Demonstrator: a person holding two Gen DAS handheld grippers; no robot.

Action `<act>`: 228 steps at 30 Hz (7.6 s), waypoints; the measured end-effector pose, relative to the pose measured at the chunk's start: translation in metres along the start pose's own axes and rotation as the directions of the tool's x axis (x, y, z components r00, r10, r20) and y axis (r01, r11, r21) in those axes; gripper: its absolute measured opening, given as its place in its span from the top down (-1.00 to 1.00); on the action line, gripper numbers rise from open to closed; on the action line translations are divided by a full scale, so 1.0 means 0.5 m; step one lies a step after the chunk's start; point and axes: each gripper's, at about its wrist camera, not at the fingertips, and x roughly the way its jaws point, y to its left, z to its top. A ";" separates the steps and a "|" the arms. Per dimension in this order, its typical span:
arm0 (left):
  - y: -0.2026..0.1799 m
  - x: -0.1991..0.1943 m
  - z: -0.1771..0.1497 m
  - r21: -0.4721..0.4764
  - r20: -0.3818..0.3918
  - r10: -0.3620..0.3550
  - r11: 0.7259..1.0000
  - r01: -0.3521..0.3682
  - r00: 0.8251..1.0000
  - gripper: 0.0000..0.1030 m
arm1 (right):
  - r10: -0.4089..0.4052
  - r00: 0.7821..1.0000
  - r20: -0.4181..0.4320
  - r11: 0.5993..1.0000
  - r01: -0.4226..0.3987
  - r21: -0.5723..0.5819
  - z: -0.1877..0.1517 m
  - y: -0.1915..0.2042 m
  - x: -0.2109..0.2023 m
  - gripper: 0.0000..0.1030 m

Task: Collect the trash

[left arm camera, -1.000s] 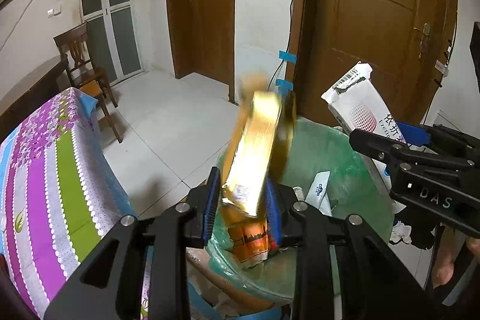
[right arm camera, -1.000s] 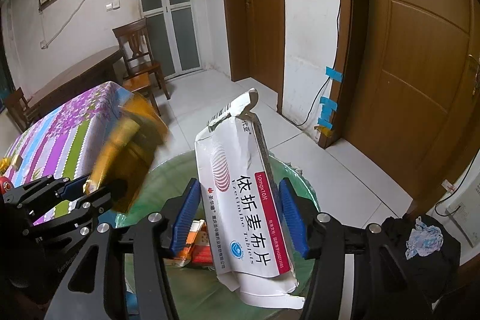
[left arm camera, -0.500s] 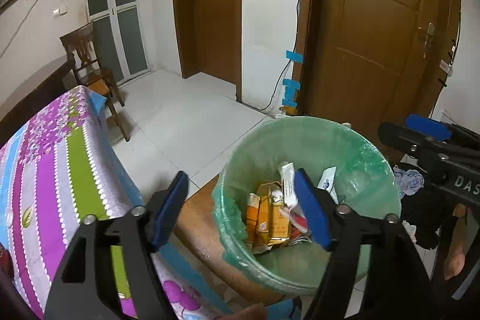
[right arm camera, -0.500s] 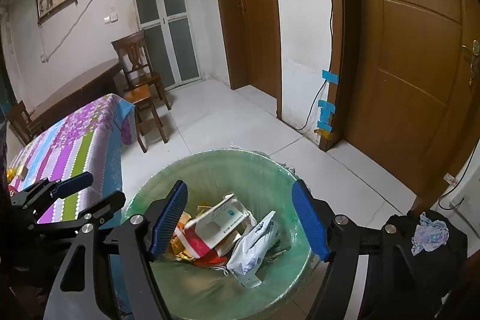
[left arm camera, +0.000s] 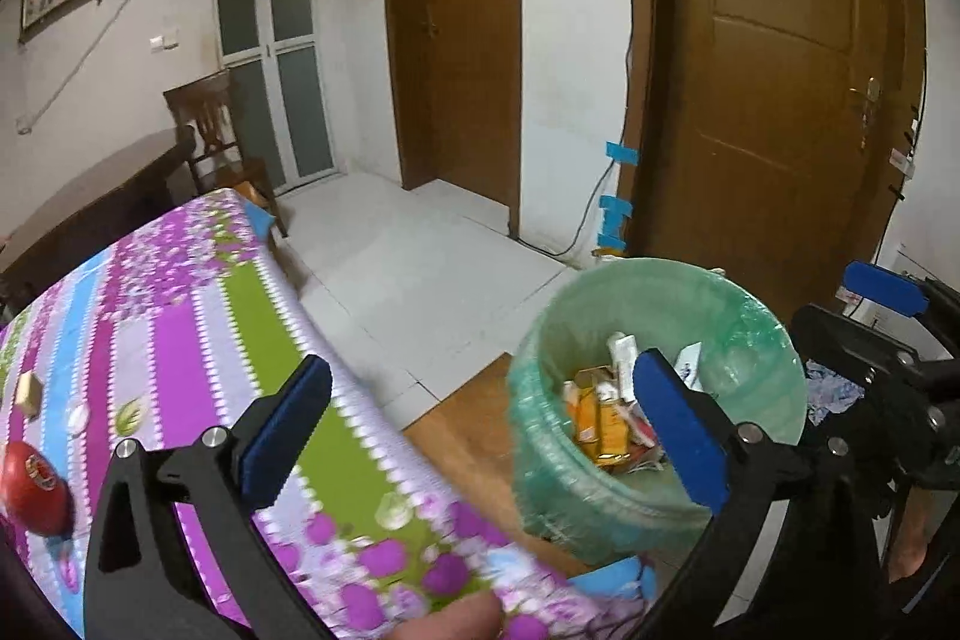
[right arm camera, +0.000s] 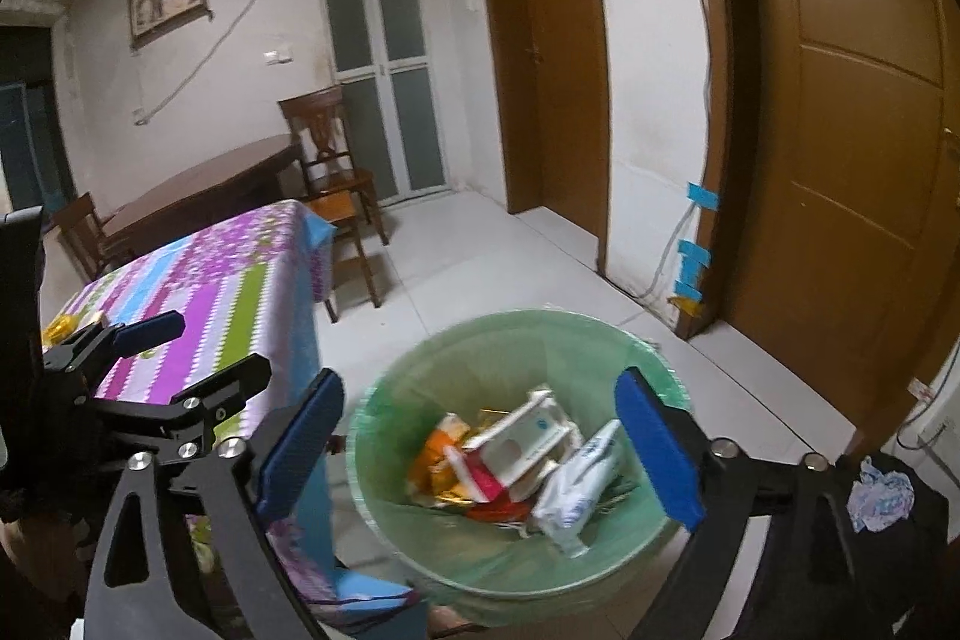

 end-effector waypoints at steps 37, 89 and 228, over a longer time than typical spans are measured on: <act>0.891 -0.039 -0.077 -0.402 -0.348 0.342 0.787 -0.468 0.873 -0.89 | 0.453 0.824 -0.339 0.786 -0.549 -0.285 0.080 0.723 0.261 -0.75; 0.937 0.079 -0.126 -0.427 -0.404 0.324 0.761 -0.489 0.856 0.43 | 0.445 0.643 -0.623 0.494 -0.757 -0.428 0.041 1.051 0.538 0.19; -0.027 -0.129 -0.061 0.013 0.125 -0.132 0.991 0.131 0.983 -0.89 | -0.113 0.966 0.231 0.993 0.114 0.011 -0.175 -0.102 -0.249 -0.90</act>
